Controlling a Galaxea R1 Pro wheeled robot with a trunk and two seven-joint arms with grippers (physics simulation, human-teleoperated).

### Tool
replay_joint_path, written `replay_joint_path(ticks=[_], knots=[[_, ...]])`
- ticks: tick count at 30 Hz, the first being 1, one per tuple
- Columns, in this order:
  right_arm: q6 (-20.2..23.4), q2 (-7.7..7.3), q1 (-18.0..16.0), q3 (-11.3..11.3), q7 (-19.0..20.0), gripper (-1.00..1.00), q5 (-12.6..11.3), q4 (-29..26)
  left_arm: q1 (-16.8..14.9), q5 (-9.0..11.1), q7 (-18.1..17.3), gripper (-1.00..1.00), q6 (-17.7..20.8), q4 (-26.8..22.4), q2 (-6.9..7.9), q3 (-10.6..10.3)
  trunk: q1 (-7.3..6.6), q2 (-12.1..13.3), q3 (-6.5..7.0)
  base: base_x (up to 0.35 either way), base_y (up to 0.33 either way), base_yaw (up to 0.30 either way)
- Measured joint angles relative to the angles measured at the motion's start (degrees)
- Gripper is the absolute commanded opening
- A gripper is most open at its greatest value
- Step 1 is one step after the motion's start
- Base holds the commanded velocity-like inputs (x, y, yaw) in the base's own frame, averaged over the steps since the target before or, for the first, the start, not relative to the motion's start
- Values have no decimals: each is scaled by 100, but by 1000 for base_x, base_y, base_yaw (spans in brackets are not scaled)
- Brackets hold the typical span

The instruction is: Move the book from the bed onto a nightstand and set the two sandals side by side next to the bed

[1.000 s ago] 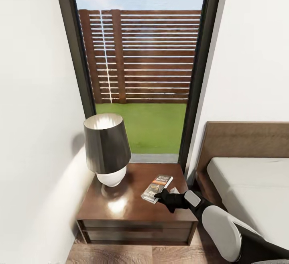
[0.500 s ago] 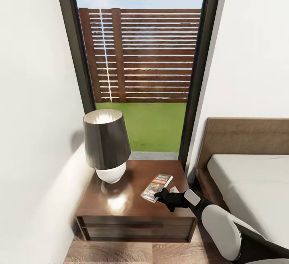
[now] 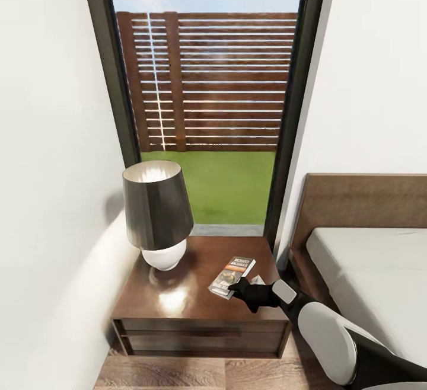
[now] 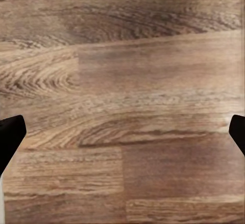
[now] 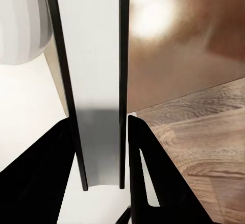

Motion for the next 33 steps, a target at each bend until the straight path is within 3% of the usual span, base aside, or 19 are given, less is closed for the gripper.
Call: replay_joint_path(ticks=[5, 13, 30, 33], knots=[[0, -1, 0, -1, 0, -100, 1, 0, -15, 0, 0, 100, 1, -43, 4, -8, 0, 0, 0, 0, 0, 0], [-2, -1, 0, 5, 0, -100, 13, 1, -152, -1, 2, 100, 11, -49, 28, -8, 175, -319, -143, 0, 0, 0], [1, 7, -18, -2, 0, -100, -5, 0, -282, 7, 23, 100, 112, -54, 55, 4, 176, -321, -143, 0, 0, 0], [-1, 7, -21, 4, 0, -100, 11, 0, -308, 7, 23, 100, 120, -54, 59, 5, 241, -440, -197, 0, 0, 0]])
